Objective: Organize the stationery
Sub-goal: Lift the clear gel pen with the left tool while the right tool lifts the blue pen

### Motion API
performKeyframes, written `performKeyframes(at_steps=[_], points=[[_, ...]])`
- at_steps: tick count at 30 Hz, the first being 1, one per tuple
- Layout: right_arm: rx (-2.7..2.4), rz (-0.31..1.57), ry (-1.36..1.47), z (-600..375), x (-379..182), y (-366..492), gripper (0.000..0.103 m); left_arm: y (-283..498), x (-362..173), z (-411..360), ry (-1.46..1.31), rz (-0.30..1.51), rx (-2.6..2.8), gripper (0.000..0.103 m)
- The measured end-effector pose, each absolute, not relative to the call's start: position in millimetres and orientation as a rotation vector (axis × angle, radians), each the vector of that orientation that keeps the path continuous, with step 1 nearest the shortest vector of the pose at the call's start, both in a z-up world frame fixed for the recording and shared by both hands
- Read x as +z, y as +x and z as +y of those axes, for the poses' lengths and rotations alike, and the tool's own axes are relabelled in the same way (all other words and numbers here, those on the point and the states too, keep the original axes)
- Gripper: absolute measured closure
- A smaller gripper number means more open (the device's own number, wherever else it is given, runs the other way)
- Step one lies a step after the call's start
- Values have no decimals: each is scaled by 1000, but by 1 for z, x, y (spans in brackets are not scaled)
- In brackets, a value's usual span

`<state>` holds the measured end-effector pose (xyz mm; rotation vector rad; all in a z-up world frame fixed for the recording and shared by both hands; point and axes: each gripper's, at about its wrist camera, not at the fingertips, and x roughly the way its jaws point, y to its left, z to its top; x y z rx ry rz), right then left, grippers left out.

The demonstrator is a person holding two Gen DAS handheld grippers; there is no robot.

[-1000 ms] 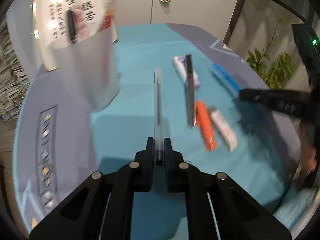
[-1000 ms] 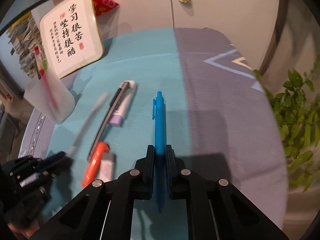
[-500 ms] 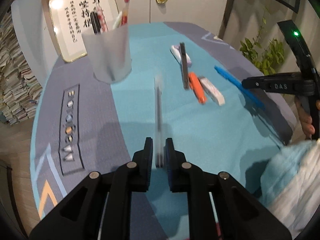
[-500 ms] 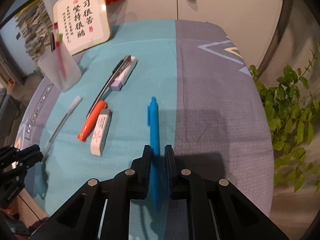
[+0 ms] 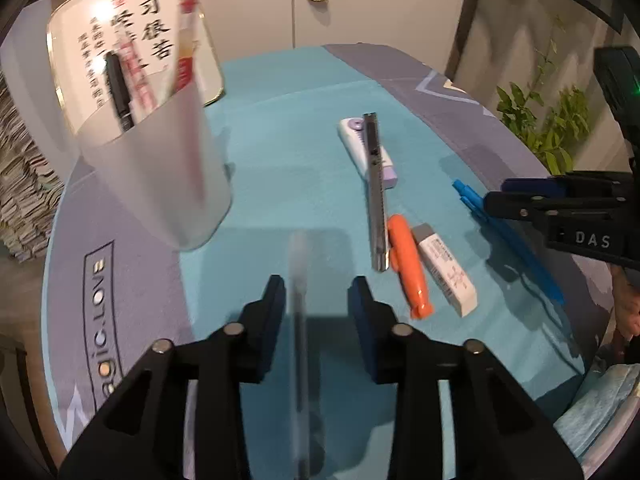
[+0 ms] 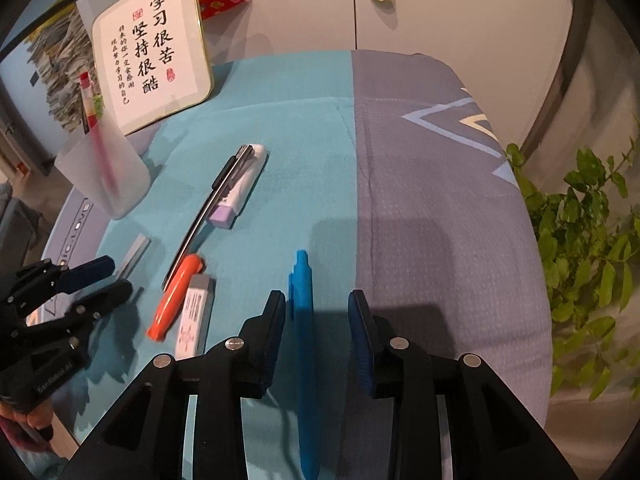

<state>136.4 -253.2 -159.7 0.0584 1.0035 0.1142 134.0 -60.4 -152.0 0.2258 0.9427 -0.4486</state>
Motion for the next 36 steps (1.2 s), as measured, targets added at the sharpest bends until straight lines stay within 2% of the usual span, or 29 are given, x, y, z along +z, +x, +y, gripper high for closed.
performKeyframes(at_steps=[12, 13, 15, 16, 26, 36], points=[[106, 1034, 5, -242, -171, 156, 71, 155, -158, -65, 252, 965, -411, 70], [98, 1029, -2, -242, -171, 156, 71, 155, -158, -65, 249, 966, -413, 72], [82, 1014, -35, -237, -172, 156, 88, 155, -158, -67, 247, 970, -427, 91], [95, 1011, -36, -236, -171, 156, 89, 155, -158, -68, 252, 971, -424, 94], [168, 895, 144, -257, -137, 136, 89, 139, -120, -58, 212, 853, -395, 93], [180, 737, 169, -252, -93, 101, 90, 101, -72, -33, 150, 683, -381, 95]])
